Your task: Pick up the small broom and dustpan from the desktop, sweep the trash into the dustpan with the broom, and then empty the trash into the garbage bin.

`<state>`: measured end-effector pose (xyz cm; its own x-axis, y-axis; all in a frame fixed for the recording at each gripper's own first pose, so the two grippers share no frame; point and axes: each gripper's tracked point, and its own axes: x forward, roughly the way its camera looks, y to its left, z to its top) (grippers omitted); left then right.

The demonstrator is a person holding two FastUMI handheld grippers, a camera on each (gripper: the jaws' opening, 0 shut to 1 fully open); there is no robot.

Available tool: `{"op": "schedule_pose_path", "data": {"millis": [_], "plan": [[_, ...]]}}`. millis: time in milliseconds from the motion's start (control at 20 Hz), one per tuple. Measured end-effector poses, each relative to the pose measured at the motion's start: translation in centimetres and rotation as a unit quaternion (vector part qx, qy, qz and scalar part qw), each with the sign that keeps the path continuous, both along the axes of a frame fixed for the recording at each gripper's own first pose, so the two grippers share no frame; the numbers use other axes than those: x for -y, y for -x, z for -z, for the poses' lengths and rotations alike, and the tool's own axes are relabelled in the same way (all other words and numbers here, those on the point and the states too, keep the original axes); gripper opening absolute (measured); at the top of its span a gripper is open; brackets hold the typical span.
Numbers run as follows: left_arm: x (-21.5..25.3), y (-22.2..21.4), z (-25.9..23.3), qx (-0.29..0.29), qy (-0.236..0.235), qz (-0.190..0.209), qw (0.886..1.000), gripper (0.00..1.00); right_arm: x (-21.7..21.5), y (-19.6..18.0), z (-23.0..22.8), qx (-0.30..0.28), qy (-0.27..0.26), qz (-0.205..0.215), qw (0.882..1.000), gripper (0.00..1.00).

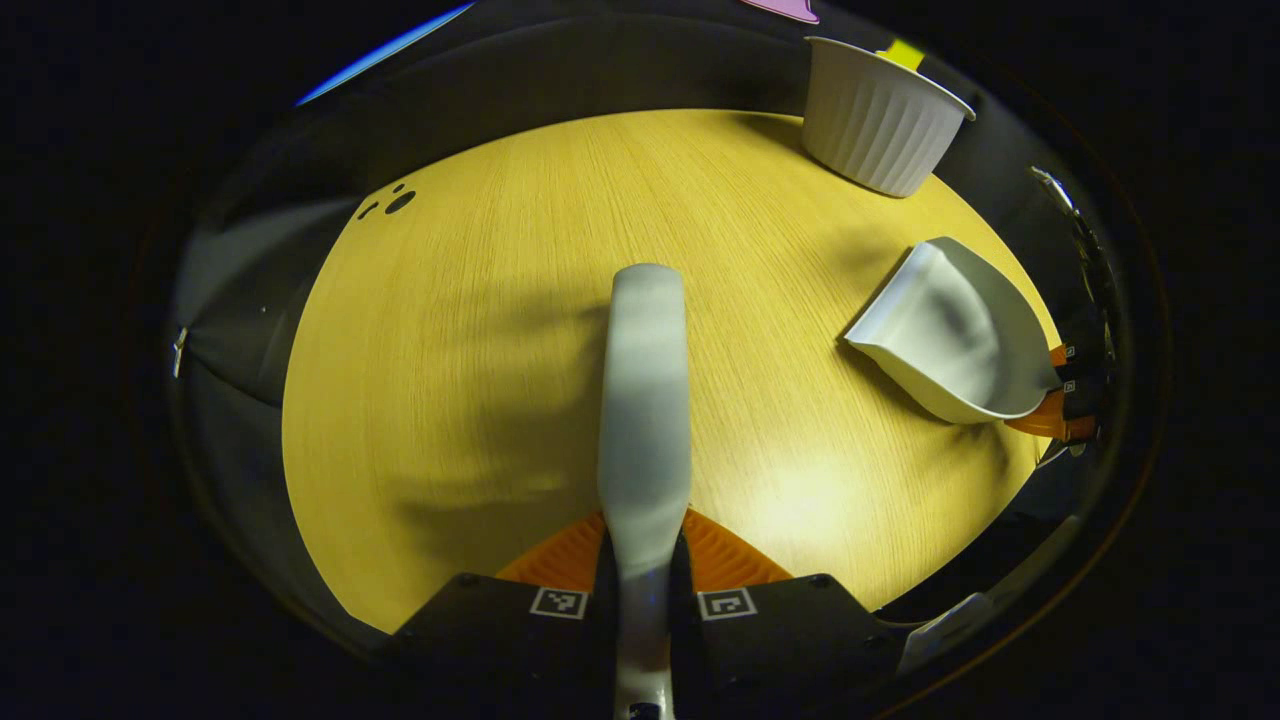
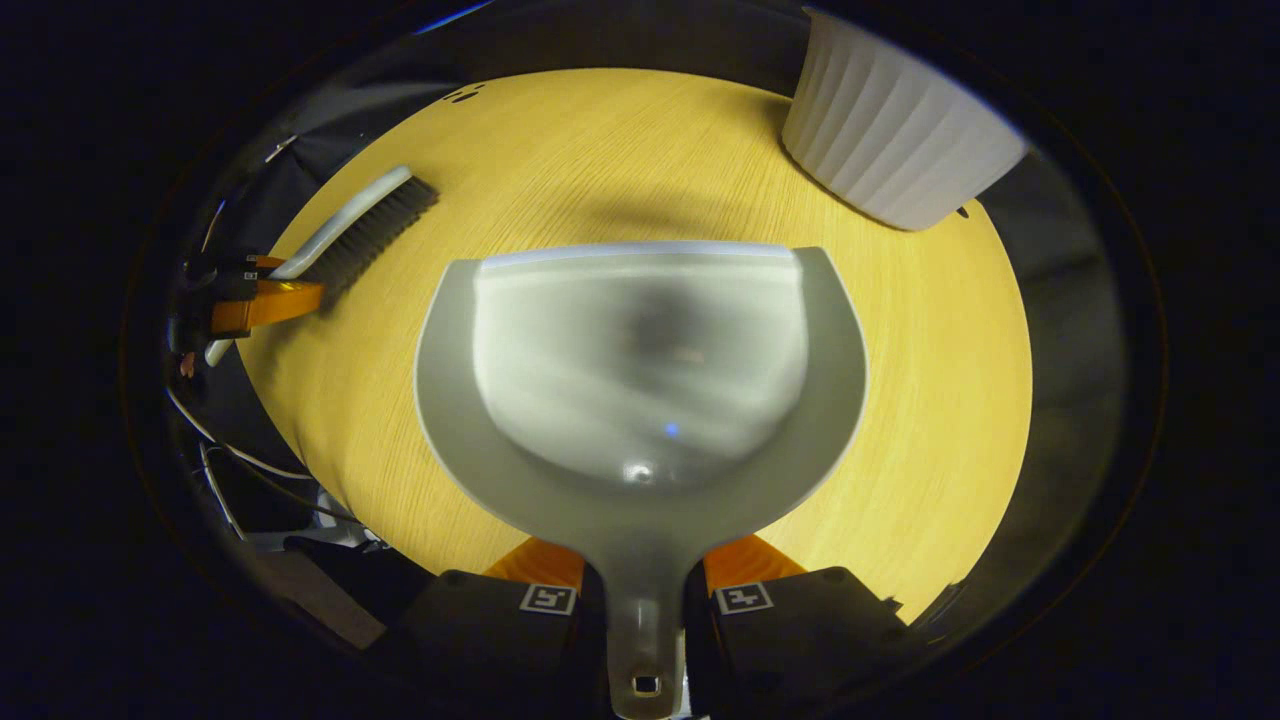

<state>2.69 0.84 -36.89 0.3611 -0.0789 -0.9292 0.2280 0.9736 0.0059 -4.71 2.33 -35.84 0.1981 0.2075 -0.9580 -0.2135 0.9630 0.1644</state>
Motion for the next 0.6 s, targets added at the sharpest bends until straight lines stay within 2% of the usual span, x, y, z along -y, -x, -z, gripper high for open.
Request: {"op": "schedule_pose_path", "data": {"millis": [250,300,400,500,550,600], "plan": [[-0.08,0.0,-0.02,0.0,-0.004,0.005,1.0,0.27,-0.03,0.28,0.18,0.001,-0.002,0.006,1.0,0.36],[-0.03,0.05,-0.02,-0.002,-0.002,0.006,1.0,0.26,-0.05,0.3,0.32,0.002,-0.001,0.004,1.0,0.41],[0.02,0.03,-0.18,0.002,0.002,0.013,1.0,0.3,-0.02,0.35,0.43,0.002,0.0,0.003,1.0,0.34],[0.07,-0.64,-0.2,0.014,0.001,0.019,1.0,0.31,-0.01,0.6,0.49,-0.001,-0.001,-0.002,1.0,0.39],[0.02,-0.62,-0.22,0.015,-0.003,0.019,1.0,0.26,0.03,0.76,0.52,-0.003,-0.002,-0.004,1.0,0.38],[-0.11,-0.62,-0.36,0.016,-0.007,0.019,1.0,0.3,-0.01,0.88,0.51,-0.005,-0.005,-0.006,1.0,0.35]]}}
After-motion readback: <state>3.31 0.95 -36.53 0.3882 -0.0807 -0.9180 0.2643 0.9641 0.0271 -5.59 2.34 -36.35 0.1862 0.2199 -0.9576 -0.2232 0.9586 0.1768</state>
